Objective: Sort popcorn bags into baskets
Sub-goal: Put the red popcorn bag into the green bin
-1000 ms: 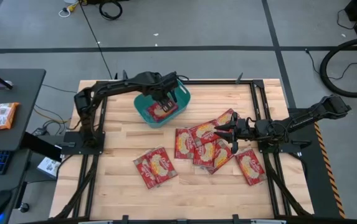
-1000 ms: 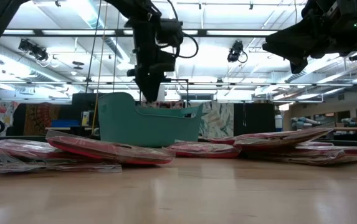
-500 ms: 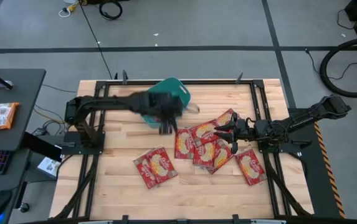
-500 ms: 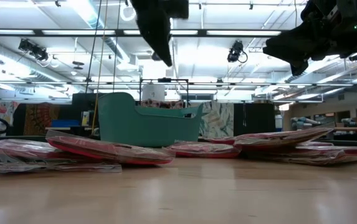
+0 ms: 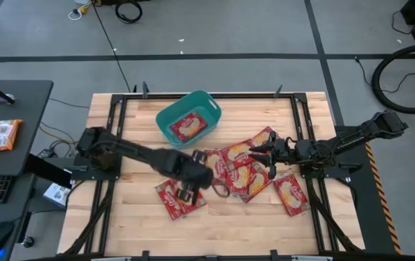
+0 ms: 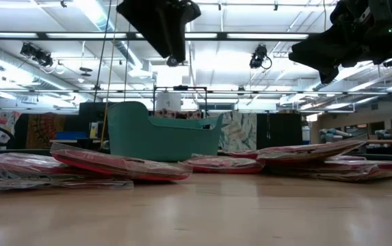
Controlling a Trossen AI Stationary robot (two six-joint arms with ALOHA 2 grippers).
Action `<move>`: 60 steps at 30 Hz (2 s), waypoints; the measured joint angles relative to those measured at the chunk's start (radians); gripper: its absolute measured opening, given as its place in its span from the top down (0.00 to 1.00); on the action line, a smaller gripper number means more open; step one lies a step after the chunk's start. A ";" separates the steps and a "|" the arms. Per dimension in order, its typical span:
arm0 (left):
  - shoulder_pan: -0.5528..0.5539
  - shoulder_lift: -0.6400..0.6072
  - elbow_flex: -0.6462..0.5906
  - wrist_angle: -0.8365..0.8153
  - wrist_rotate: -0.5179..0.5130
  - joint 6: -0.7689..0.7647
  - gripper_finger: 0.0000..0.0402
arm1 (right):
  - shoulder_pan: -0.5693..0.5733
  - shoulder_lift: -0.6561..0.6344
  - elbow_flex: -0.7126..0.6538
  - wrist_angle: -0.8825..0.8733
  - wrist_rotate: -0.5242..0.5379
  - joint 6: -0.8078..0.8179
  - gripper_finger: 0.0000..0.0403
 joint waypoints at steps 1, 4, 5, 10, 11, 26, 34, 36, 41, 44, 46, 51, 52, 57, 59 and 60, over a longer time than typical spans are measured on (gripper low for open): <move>-0.012 0.013 0.000 0.020 -0.015 -0.009 0.58 | 0.000 0.002 0.000 0.009 0.000 0.000 0.72; -0.037 0.058 0.000 0.119 -0.077 -0.033 0.58 | 0.000 0.005 0.000 0.016 0.001 -0.002 0.72; -0.043 0.074 0.000 0.149 -0.101 -0.037 0.58 | 0.000 0.005 0.000 0.017 0.004 -0.001 0.72; -0.058 0.156 0.000 0.292 -0.177 -0.055 0.58 | 0.000 0.006 0.000 0.013 0.034 -0.002 0.72; -0.059 0.171 0.000 0.319 -0.177 -0.058 0.58 | 0.000 0.006 0.000 0.013 0.036 -0.002 0.72; -0.062 0.357 0.000 0.661 -0.200 -0.101 0.32 | 0.000 0.002 0.000 0.008 0.066 -0.026 0.72; -0.078 0.437 0.000 0.700 -0.342 0.009 0.31 | 0.000 -0.001 0.000 0.000 0.075 -0.026 0.72; -0.079 0.442 -0.002 0.692 -0.368 0.028 0.32 | 0.000 -0.001 0.000 0.000 0.075 -0.026 0.72; -0.078 0.454 0.000 0.696 -0.400 0.049 0.42 | 0.000 -0.001 0.000 0.000 0.074 -0.025 0.72; -0.073 0.454 0.000 0.694 -0.400 0.045 0.54 | 0.000 -0.001 0.000 0.000 0.073 -0.025 0.72; -0.072 0.454 0.000 0.692 -0.402 0.043 0.63 | 0.000 -0.001 0.000 -0.001 0.073 -0.025 0.72; -0.071 0.427 0.000 0.651 -0.401 0.056 0.90 | 0.000 -0.001 0.000 -0.002 0.071 -0.022 0.72; -0.071 0.411 0.000 0.625 -0.390 0.056 0.94 | 0.000 -0.001 0.000 -0.003 0.069 -0.022 0.72; -0.073 0.303 0.000 0.454 -0.373 0.042 0.95 | 0.000 -0.001 0.000 -0.005 0.053 -0.021 0.72; -0.072 0.240 0.000 0.397 -0.372 0.047 0.95 | 0.000 -0.001 0.000 -0.005 0.053 -0.021 0.72; -0.070 0.209 0.001 0.372 -0.372 0.048 0.95 | 0.000 -0.001 0.000 -0.005 0.053 -0.021 0.72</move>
